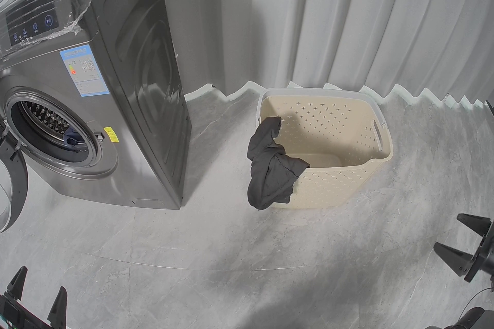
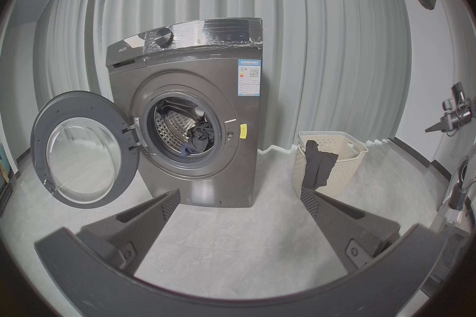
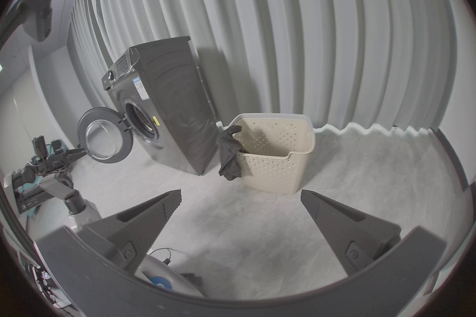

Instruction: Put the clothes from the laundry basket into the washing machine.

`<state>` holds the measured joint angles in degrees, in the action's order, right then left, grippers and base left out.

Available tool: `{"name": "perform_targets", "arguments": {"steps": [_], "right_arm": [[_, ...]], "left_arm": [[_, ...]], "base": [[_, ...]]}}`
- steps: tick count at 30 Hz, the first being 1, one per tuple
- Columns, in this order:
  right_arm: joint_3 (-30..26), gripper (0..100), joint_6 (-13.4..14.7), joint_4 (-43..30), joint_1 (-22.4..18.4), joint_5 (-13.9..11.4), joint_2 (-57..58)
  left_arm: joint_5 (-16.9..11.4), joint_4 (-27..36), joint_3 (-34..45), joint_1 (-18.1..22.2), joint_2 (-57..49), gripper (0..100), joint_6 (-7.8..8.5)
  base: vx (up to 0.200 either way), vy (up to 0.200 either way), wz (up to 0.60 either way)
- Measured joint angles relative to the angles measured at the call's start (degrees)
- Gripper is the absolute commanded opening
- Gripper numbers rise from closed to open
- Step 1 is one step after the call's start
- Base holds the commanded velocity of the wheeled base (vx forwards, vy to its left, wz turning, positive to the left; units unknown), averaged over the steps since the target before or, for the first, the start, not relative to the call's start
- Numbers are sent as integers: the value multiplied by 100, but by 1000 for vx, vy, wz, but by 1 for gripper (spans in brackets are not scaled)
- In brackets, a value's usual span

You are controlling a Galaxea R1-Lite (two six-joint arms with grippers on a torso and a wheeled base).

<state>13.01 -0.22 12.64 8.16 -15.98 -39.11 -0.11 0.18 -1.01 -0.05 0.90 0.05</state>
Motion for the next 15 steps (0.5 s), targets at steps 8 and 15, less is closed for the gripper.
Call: {"name": "perform_targets", "arguments": {"steps": [8, 15], "right_arm": [[245, 100, 55, 1673, 601, -121, -2158], [553, 100, 268, 3194, 1147, 193, -3953]], "left_arm": [[-2, 0, 0, 0, 0, 100, -5], [-10, 0, 0, -5, 2, 100, -23]], "base": [[125, 0, 0], [0, 0, 0]]}}
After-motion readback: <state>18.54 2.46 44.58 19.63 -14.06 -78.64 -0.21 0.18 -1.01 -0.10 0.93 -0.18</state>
